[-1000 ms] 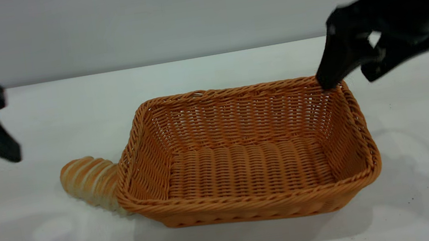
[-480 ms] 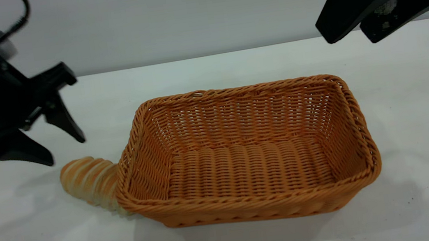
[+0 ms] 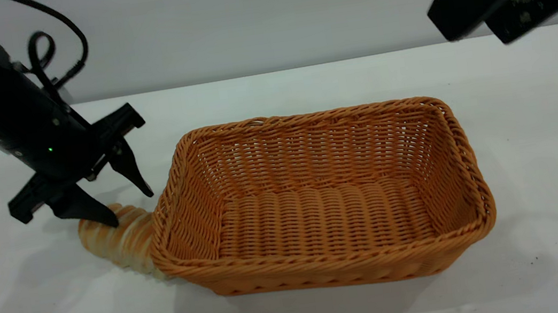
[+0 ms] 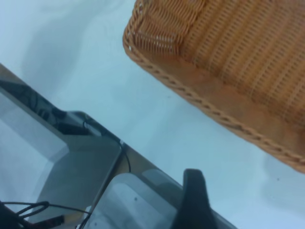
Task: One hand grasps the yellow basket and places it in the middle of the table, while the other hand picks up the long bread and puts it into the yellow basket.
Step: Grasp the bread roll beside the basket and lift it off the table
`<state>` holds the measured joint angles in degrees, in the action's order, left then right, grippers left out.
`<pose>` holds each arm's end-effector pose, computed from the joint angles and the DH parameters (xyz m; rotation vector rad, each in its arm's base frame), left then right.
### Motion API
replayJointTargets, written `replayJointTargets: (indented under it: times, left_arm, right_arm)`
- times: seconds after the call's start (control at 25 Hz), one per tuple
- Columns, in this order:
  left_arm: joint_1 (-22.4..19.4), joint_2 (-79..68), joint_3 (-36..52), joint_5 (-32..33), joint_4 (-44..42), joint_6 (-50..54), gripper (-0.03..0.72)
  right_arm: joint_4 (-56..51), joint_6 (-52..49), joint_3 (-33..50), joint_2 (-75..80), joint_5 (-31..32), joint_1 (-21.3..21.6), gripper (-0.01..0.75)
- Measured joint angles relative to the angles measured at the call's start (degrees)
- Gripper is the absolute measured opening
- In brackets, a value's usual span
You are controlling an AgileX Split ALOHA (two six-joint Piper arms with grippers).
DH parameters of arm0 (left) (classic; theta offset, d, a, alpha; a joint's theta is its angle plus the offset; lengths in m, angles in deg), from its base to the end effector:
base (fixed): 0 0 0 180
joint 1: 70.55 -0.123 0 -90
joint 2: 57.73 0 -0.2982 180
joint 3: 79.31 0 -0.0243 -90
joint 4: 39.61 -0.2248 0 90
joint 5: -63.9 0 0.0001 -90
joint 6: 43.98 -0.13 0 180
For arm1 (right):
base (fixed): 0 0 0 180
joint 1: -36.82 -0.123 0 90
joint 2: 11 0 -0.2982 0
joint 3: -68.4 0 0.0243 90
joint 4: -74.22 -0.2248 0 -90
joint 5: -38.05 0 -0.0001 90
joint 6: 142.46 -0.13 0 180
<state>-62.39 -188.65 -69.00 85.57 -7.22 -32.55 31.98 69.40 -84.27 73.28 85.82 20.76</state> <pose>0.3913 -0.0821 0.0687 -0.7846 2.7588 -0.4761 0.2157 0.1295 0.2611 -0.5530 2.5506 0.7796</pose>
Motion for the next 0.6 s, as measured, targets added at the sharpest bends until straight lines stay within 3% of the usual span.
replayJointTargets:
  times: [0.4,0.48,0.6]
  left_arm:
    - [0.0,-4.7,-1.2,0.3,0.4,0.0,0.518]
    - [0.0,-5.1,-1.2,0.1,0.4,0.0,0.473]
    - [0.0,-5.4,-1.3,0.0,0.0,-0.3,0.315]
  right_arm:
    - [-0.2,0.0,1.3,-2.3,0.1,0.0,0.587]
    - [-0.2,0.0,1.3,-2.9,0.1,0.0,0.587]
    - [-0.4,0.0,1.3,-3.3,0.1,0.0,0.587]
